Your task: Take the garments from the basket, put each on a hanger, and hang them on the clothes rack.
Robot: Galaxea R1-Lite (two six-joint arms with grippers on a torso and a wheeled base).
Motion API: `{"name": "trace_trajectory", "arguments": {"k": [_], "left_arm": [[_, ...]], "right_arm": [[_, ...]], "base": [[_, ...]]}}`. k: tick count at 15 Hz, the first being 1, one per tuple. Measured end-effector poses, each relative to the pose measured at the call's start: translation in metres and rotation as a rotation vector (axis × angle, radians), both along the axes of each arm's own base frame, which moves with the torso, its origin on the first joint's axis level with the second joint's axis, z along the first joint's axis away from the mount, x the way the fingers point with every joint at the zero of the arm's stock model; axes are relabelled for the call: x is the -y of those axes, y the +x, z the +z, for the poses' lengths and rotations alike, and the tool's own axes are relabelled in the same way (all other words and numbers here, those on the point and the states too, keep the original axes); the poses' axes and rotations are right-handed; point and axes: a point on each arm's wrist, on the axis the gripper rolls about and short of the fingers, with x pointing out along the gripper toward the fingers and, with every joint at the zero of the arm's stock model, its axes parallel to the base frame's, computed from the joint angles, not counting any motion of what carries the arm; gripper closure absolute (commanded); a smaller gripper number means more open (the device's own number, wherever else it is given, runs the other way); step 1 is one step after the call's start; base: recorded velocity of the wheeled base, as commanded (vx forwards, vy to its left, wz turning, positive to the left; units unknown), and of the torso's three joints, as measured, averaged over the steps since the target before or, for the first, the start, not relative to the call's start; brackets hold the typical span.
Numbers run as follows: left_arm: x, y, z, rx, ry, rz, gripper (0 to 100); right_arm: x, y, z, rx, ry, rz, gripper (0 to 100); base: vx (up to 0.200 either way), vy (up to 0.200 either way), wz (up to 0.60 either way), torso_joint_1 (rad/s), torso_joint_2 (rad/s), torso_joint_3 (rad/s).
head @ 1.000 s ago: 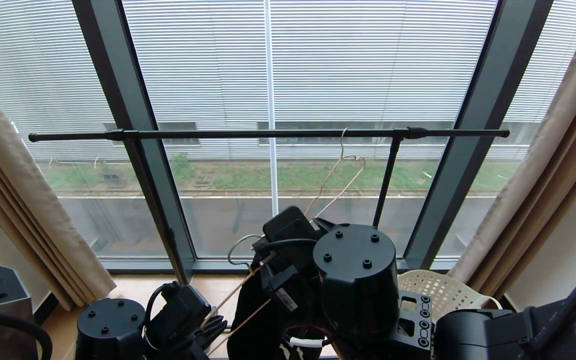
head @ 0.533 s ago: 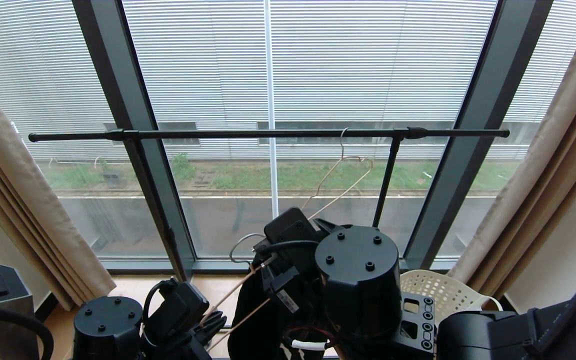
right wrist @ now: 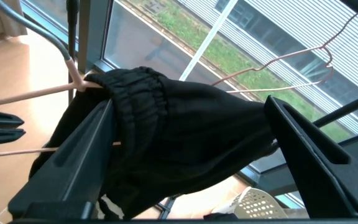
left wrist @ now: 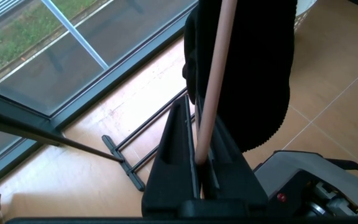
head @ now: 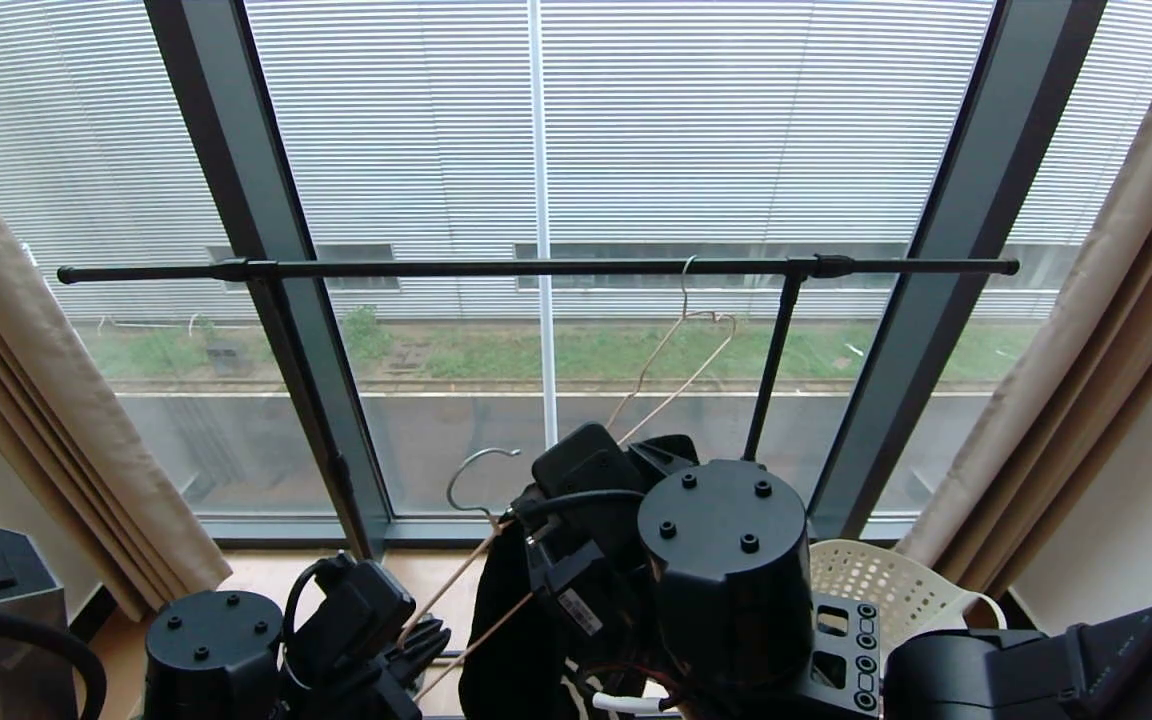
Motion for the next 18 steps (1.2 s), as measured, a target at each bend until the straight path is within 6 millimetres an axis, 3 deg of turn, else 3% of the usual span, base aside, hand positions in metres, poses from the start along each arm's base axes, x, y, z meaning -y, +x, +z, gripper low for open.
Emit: {"name": "trace_trajectory", "arguments": {"k": [4,9,13,18], "left_arm": [[0.0,0.0,0.0,-0.002,0.0,-0.004,100],[0.001,-0.001,0.0,0.0,-0.002,-0.013,100],[0.007,-0.005,0.001,0.0,-0.006,-0.054,100],[0.016,-0.011,0.002,-0.006,-0.039,-0.17,100]], "right_arm": [[0.011,-0.005,0.01,-0.019,-0.001,0.05,0],[0.053,-0.009,0.028,-0.147,-0.12,0.204,0],[0.102,0.006,0.047,-0.257,-0.312,0.421,0],[0.144,0.028,0.084,-0.331,-0.372,0.683,0]], "base": [[0.0,0.0,0.0,0.0,0.0,0.0],[0.0,0.0,0.0,0.0,0.0,0.0],[0.0,0.0,0.0,0.0,0.0,0.0],[0.0,0.0,0.0,0.0,0.0,0.0]]}}
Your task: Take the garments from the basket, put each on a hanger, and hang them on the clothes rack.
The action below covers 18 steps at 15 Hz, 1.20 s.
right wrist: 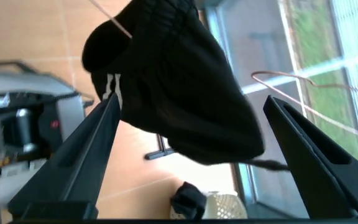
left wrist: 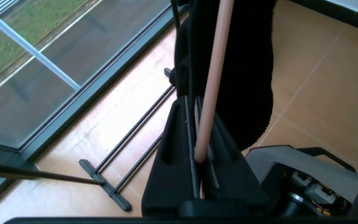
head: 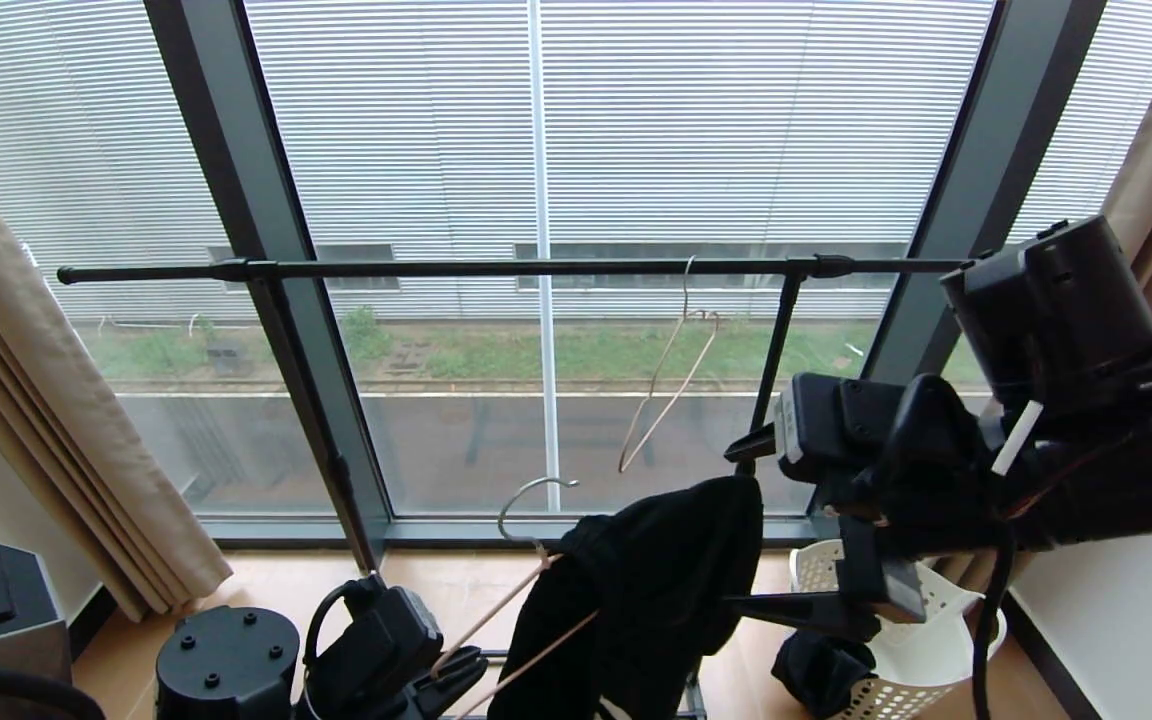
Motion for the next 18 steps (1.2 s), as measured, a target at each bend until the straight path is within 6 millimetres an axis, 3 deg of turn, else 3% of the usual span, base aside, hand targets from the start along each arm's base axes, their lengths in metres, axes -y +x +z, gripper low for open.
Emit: {"name": "trace_trajectory", "arguments": {"k": [4,10,18], "left_arm": [[0.002,-0.002,0.0,-0.01,-0.017,-0.081,100],[0.008,-0.006,0.0,-0.001,-0.009,-0.129,100],[0.011,-0.009,0.0,-0.001,-0.009,-0.15,100]], "right_arm": [[0.02,0.022,0.014,-0.108,0.0,0.128,0],[0.006,0.057,-0.011,-0.212,-0.014,0.157,0],[-0.012,0.056,-0.033,-0.28,-0.051,0.204,0]], "base": [[0.0,0.0,0.0,0.0,0.0,0.0],[0.0,0.0,0.0,0.0,0.0,0.0],[0.0,0.0,0.0,0.0,0.0,0.0]]}}
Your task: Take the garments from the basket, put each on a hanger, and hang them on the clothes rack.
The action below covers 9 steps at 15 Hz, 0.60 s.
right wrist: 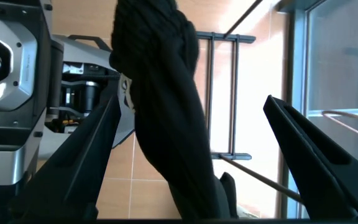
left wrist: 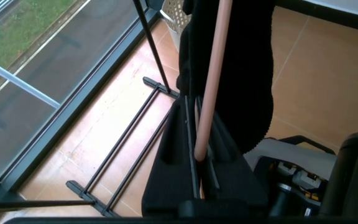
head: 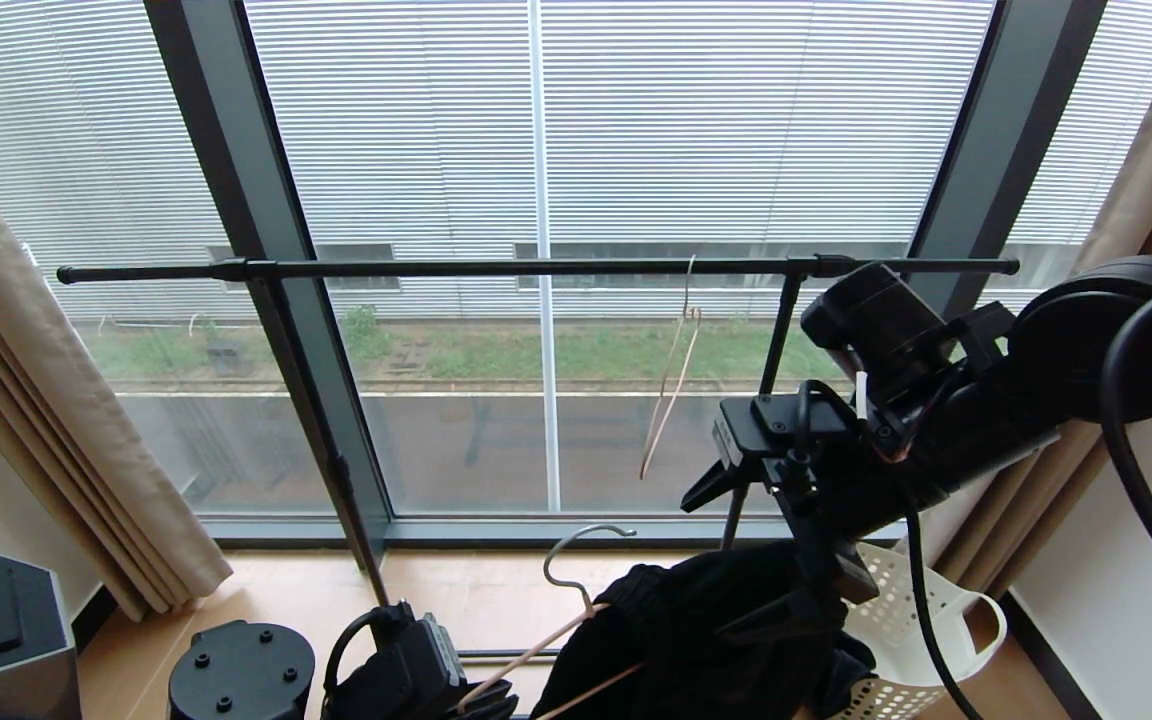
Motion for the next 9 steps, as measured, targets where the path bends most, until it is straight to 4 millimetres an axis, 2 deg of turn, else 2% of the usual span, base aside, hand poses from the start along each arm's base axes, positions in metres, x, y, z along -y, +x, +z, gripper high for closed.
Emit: {"name": "trace_trajectory", "arguments": {"k": [9], "left_arm": [[0.003,-0.001,0.004,0.035,-0.029,-0.013,100]], "right_arm": [[-0.018,0.005,-0.022,-0.05,-0.035,0.035,0]], "base": [[0.0,0.0,0.0,0.0,0.0,0.0]]}}
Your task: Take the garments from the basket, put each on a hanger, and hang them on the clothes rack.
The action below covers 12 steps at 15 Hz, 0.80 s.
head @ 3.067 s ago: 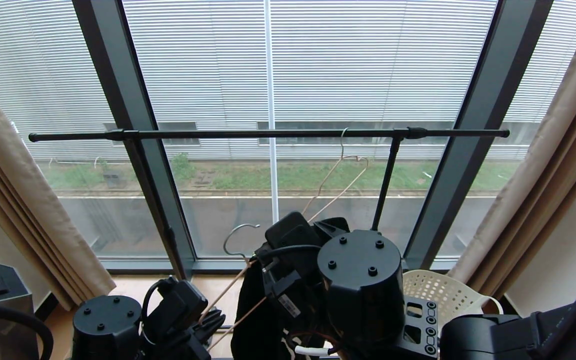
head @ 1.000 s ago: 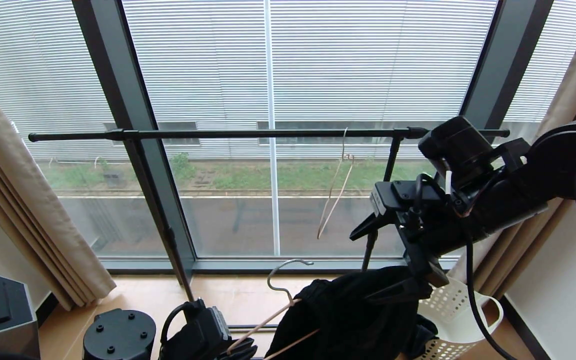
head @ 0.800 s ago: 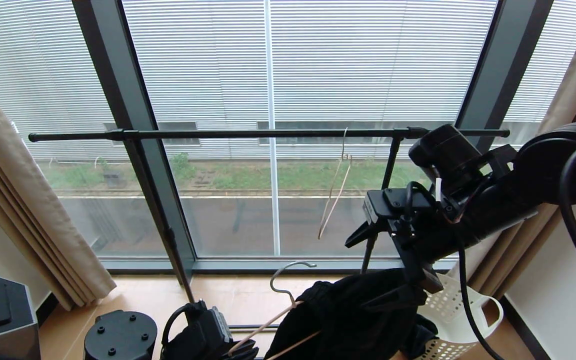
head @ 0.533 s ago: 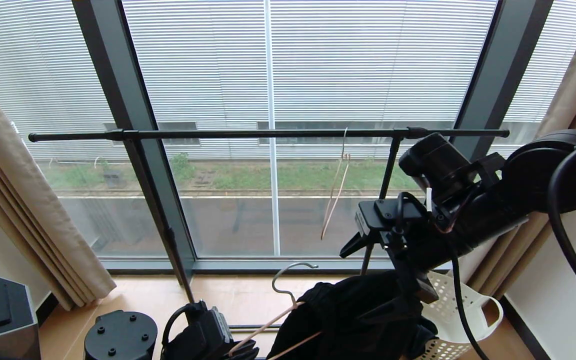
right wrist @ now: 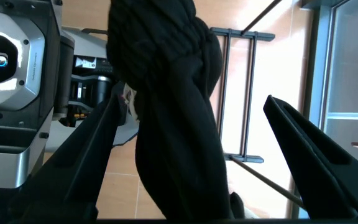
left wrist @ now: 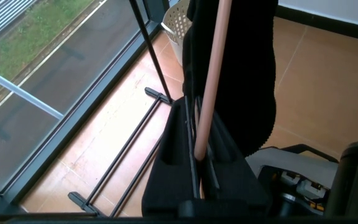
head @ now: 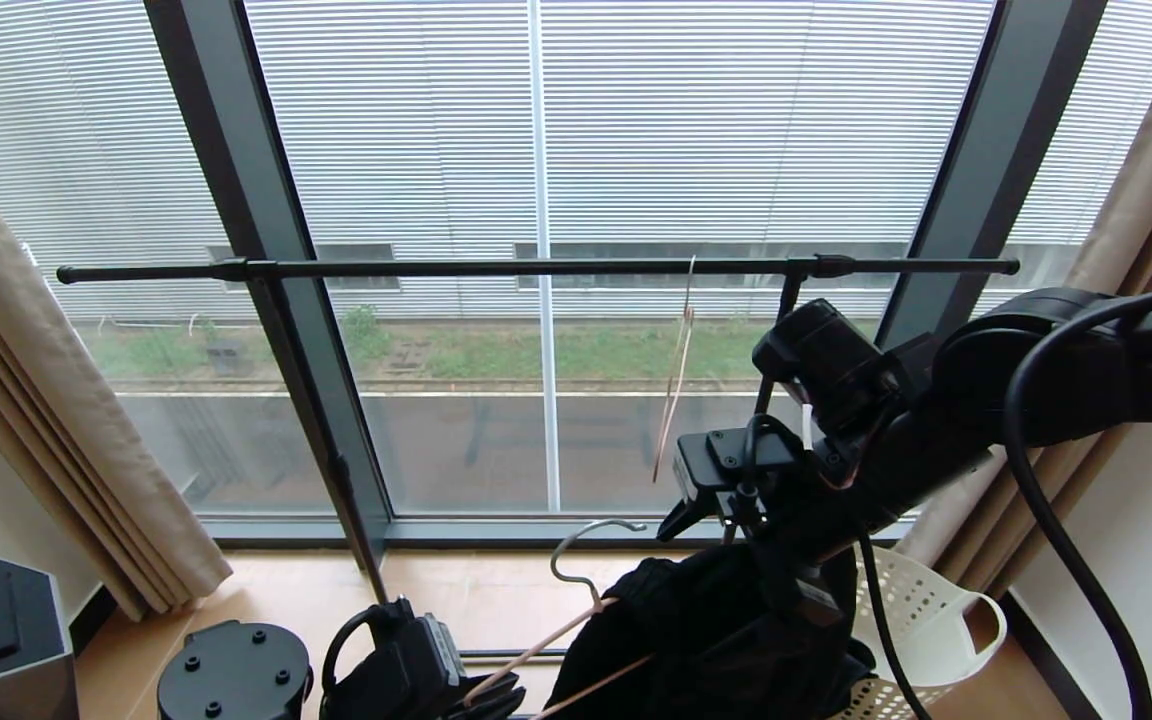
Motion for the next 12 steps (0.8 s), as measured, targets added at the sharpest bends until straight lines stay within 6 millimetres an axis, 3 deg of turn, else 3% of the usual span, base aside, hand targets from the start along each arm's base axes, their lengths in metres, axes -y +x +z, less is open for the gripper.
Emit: {"name": "trace_trajectory", "arguments": {"k": [5,6,12], "left_arm": [[0.0001,-0.0001,-0.0001,0.0,0.001,0.0,100],[0.0002,-0.0002,-0.0001,0.0,0.001,0.0,100],[0.0,0.0,-0.0004,-0.002,0.002,0.002,100]], "right_arm": [[-0.0006,0.0012,-0.0028,-0.009,-0.005,-0.003,0],[-0.0007,0.001,-0.0031,-0.01,-0.005,-0.003,100],[-0.0007,0.0005,-0.0028,-0.011,-0.007,-0.003,100]], "base": [[0.0,0.0,0.0,0.0,0.0,0.0],[0.0,0.0,0.0,0.0,0.0,0.0],[0.0,0.0,0.0,0.0,0.0,0.0]]}}
